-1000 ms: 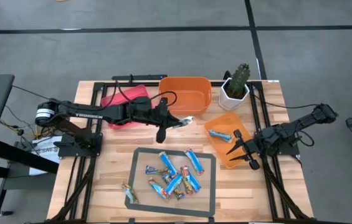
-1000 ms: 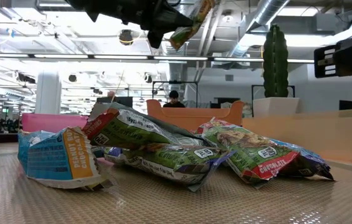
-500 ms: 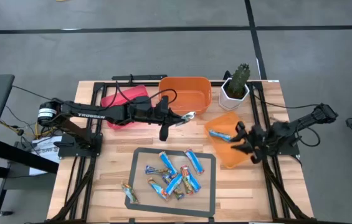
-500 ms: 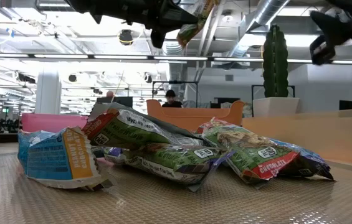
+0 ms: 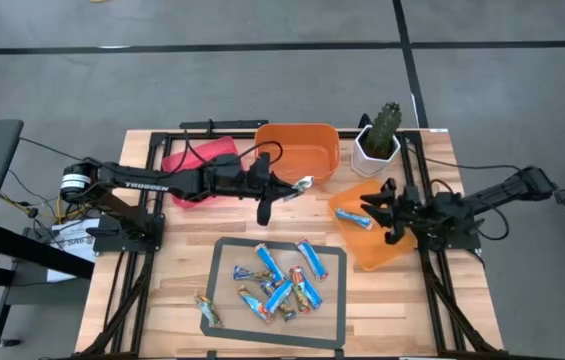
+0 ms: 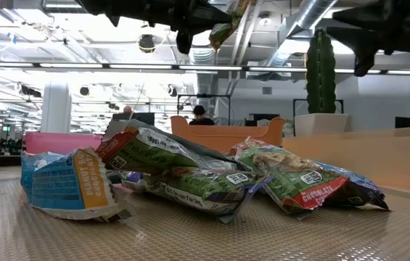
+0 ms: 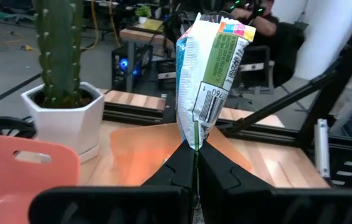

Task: Pick and place Granola Bars by type
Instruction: Put the orange granola bar into the light orange bin

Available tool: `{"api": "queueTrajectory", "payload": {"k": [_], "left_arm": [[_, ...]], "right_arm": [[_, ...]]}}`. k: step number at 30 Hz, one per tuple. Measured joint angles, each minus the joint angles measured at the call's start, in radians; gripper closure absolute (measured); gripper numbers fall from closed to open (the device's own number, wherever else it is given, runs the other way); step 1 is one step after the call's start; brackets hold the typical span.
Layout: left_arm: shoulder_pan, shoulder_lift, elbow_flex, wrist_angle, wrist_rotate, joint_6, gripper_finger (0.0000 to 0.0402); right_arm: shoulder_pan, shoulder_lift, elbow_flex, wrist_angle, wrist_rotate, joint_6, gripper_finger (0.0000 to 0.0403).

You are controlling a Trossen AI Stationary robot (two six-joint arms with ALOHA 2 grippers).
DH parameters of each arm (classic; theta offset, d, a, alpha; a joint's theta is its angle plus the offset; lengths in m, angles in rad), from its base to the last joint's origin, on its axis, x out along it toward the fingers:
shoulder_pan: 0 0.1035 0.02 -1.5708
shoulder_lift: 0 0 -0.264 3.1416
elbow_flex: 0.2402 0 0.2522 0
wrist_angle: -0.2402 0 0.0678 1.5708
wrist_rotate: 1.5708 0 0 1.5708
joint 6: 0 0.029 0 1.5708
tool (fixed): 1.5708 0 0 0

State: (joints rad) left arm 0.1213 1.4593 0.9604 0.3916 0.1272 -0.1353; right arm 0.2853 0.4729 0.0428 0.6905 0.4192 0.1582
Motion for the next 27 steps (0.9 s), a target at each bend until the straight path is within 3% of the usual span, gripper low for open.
{"api": "queueTrajectory", "payload": {"k": [5, 16, 20, 27], "left_arm": [[-0.012, 0.000, 0.000, 0.024, 0.006, -0.001, 0.0401], [-0.014, 0.000, -0.001, 0.028, 0.007, 0.016, 0.0401], [-0.014, 0.000, -0.001, 0.028, 0.020, 0.017, 0.0401], [-0.019, 0.000, -0.001, 0.027, 0.026, 0.042, 0.0401]], "right_arm": [[-0.040, 0.192, 0.121, 0.006, -0.031, -0.078, 0.0265], [-0.129, 0.530, 0.401, -0.002, -0.054, -0.166, 0.0168], [-0.166, 0.608, 0.462, -0.002, -0.072, -0.165, 0.0163], [-0.216, 0.725, 0.555, -0.003, -0.197, -0.158, 0.0169]]}}
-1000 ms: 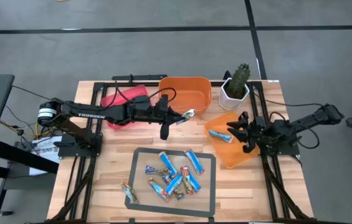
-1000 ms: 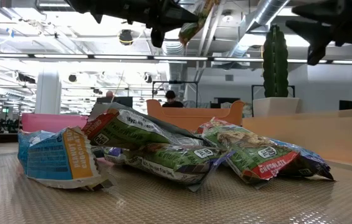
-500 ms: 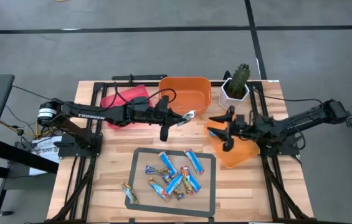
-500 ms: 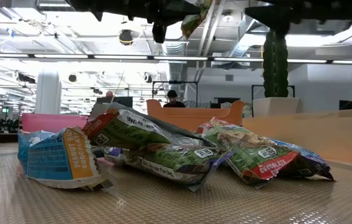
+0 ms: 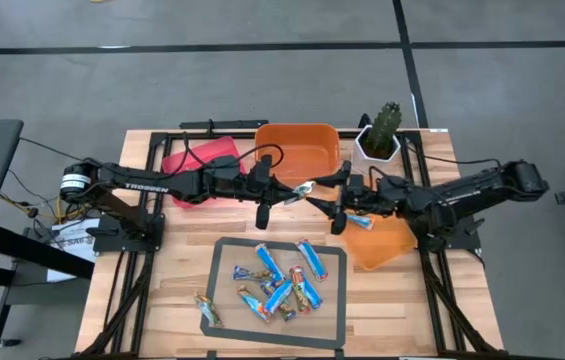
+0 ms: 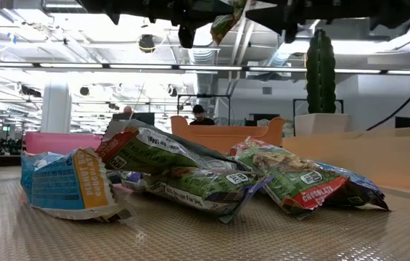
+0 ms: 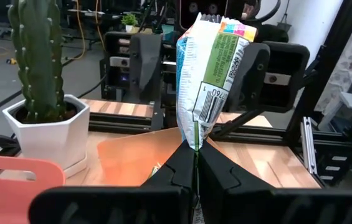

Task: Pick and place Granola Bars by type
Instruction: Put the orange granola bar into the light orange bin

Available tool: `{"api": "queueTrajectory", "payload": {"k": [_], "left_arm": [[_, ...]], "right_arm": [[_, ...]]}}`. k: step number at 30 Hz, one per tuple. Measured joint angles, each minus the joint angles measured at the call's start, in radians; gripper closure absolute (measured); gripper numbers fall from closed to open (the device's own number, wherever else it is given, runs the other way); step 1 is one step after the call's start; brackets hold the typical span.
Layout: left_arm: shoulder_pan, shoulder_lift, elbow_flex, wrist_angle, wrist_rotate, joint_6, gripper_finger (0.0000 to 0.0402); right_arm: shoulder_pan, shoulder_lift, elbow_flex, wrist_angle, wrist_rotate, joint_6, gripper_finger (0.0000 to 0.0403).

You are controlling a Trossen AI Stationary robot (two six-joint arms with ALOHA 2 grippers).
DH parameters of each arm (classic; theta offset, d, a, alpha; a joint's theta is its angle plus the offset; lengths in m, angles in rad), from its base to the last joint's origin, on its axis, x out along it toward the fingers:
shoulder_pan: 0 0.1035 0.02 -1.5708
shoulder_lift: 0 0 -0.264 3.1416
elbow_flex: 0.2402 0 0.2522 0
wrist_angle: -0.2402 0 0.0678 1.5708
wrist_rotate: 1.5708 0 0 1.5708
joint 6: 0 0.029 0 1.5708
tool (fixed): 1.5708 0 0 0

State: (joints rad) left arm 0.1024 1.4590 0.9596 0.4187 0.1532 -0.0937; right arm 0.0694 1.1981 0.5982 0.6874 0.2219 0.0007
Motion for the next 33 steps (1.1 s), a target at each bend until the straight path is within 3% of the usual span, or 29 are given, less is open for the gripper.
{"api": "queueTrajectory", "payload": {"k": [11, 25, 30, 33], "left_arm": [[0.000, 0.000, 0.000, -0.001, 0.000, 0.003, 0.0401], [0.000, 0.000, 0.000, 0.007, -0.002, 0.021, 0.0401], [0.000, 0.000, 0.000, 0.008, -0.001, 0.023, 0.0398], [0.000, 0.000, 0.000, 0.011, 0.011, 0.028, 0.0374]], "right_arm": [[-0.015, 0.053, 0.074, 0.002, -0.051, -0.001, 0.0177], [-0.026, 0.053, 0.074, 0.001, -0.052, 0.000, 0.0327], [-0.026, 0.053, 0.074, 0.001, -0.051, -0.001, 0.0345], [-0.026, 0.053, 0.073, 0.000, -0.051, -0.001, 0.0346]]}}
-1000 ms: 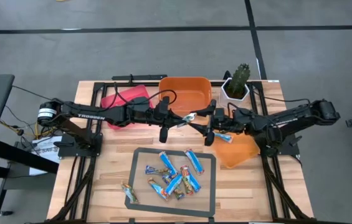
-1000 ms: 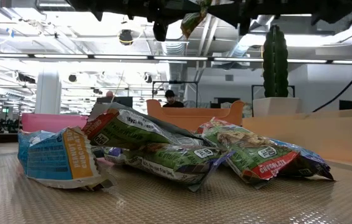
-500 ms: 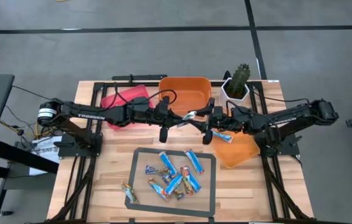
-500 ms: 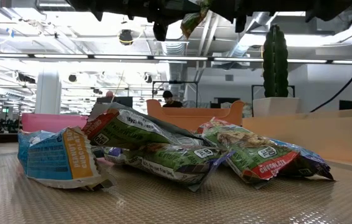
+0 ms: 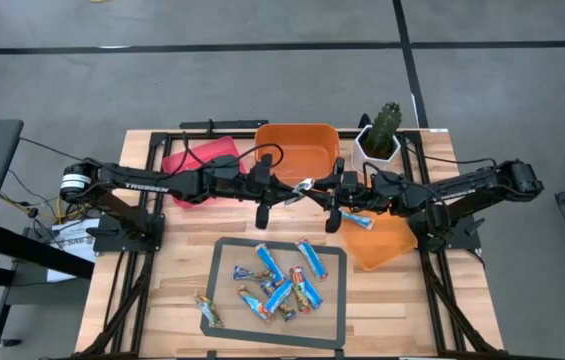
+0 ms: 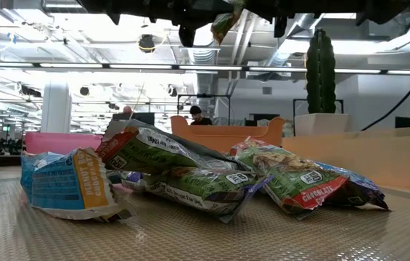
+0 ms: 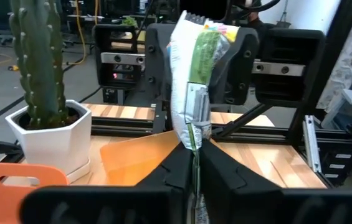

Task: Pick and place Granola Bars by type
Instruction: Put the orange granola bar into the light orange bin

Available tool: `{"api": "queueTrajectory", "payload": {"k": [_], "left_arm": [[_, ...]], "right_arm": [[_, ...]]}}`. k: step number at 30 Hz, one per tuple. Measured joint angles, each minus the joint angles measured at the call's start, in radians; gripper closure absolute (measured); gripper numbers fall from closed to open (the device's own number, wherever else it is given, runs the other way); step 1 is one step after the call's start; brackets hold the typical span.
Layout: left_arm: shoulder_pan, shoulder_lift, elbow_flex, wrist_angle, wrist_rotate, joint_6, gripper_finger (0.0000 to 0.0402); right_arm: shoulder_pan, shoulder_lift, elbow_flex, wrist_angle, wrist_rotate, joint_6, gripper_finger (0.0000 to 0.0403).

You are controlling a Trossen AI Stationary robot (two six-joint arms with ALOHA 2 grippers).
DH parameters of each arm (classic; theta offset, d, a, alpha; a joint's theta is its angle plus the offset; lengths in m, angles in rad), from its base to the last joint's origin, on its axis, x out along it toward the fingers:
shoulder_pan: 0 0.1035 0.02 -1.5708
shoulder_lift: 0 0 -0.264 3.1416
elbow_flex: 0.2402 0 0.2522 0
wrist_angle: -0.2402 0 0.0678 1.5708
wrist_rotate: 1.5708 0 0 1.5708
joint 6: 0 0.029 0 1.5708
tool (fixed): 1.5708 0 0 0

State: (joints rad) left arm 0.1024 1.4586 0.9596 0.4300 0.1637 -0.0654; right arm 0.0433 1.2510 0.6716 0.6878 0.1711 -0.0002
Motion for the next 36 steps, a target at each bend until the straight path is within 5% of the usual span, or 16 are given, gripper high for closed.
{"api": "queueTrajectory", "payload": {"k": [11, 21, 36], "left_arm": [[0.000, 0.000, 0.000, -0.017, 0.016, 0.000, 0.0230], [0.033, -0.001, 0.000, -0.116, -0.038, 0.007, 0.0191], [0.043, -0.001, 0.000, -0.171, -0.038, 0.022, 0.0191]], "right_arm": [[-0.003, 0.000, -0.001, -0.055, 0.015, 0.000, 0.0347], [-0.050, -0.048, -0.002, -0.307, 0.014, 0.082, 0.0347], [-0.072, -0.122, 0.306, -1.300, 0.014, 0.106, 0.0347]]}}
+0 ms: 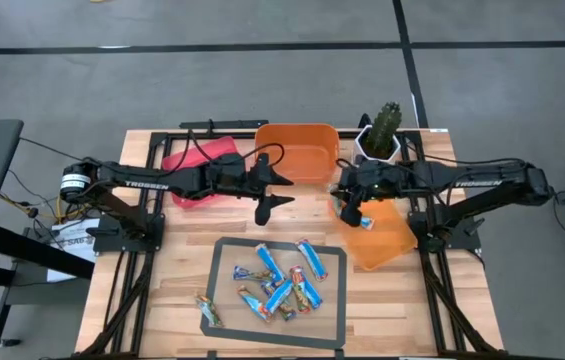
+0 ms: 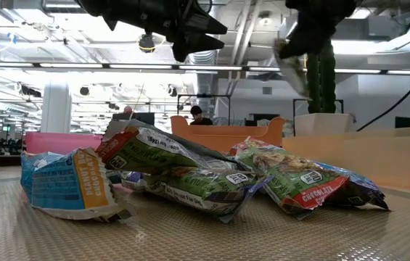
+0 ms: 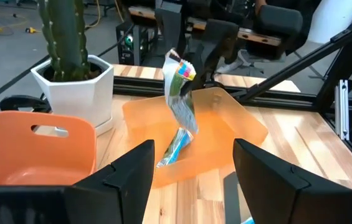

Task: Pick and place Granola Bars by type
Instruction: Put the orange granola bar into the light orange bin

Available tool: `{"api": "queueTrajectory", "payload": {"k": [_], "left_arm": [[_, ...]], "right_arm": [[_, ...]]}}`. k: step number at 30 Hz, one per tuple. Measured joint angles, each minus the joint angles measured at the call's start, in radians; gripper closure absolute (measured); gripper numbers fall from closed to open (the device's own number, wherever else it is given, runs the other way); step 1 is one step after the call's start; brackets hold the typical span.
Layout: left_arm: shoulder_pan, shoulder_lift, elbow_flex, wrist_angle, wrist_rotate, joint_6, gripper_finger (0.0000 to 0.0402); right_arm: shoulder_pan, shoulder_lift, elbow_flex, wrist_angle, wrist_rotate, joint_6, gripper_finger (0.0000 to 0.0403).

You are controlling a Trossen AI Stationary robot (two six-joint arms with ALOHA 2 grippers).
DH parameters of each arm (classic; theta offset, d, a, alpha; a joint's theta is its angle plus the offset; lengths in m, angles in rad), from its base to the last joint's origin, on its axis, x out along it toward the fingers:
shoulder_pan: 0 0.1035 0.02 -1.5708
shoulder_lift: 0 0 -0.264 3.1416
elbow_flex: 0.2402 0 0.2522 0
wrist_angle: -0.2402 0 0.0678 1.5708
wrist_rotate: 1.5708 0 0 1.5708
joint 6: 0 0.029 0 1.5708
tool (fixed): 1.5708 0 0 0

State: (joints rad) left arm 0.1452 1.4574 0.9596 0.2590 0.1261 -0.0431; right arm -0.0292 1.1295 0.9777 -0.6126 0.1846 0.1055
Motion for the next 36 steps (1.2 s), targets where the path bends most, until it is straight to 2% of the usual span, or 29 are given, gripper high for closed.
{"api": "queueTrajectory", "payload": {"k": [5, 10, 25, 36], "left_arm": [[0.000, 0.000, 0.000, -0.020, 0.000, 0.001, 0.0191], [0.000, 0.000, 0.000, -0.037, 0.001, 0.001, 0.0191], [0.000, 0.000, 0.000, -0.069, 0.000, 0.007, 0.0191], [0.000, 0.000, 0.000, -0.086, 0.000, 0.007, 0.0191]], "right_arm": [[0.000, 0.026, 0.072, -0.257, 0.000, 0.000, 0.0347], [-0.003, 0.036, 0.088, -0.388, 0.000, 0.000, 0.0347], [-0.081, 0.065, 0.078, -0.465, -0.001, -0.008, 0.0347], [-0.085, 0.313, 0.079, -0.492, -0.002, -0.060, 0.0346]]}}
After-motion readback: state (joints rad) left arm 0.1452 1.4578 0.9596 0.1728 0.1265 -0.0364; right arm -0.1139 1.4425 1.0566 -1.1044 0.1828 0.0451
